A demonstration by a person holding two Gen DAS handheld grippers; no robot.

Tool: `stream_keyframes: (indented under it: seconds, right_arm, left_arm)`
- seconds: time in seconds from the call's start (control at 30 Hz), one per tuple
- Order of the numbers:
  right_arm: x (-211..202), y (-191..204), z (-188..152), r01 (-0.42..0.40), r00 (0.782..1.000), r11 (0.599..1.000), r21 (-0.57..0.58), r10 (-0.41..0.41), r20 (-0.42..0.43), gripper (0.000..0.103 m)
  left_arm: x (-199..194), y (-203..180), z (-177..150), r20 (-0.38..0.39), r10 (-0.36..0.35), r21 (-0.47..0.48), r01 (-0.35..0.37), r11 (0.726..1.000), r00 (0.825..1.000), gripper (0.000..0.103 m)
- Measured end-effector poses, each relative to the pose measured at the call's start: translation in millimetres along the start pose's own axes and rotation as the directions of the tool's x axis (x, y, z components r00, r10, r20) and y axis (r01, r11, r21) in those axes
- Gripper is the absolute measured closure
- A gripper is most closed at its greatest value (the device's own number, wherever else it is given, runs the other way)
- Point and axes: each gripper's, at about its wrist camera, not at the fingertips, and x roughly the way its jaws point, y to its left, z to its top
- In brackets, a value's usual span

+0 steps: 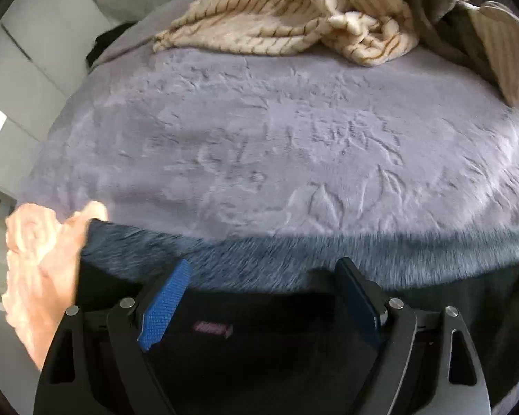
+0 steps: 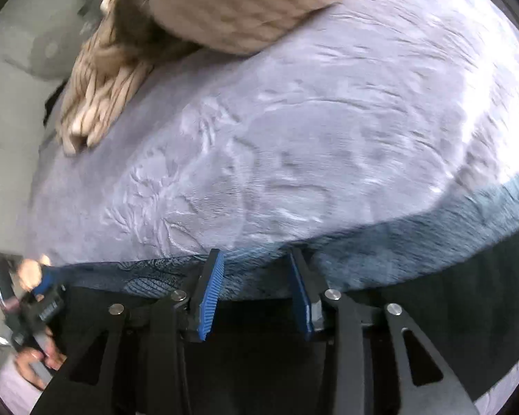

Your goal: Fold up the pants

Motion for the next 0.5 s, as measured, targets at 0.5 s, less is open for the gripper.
stream_keyframes:
  seconds: [0.5]
  right_arm:
    - [-59.7,-9.8,-130.4,0.003,0.992,0.998,0.067,0.005,-0.123,0.029]
  left_arm:
    - [-80.8,-36.4,-86.2,-0.116,-0.145,0.107,0.158,0.982,0.983,0.016]
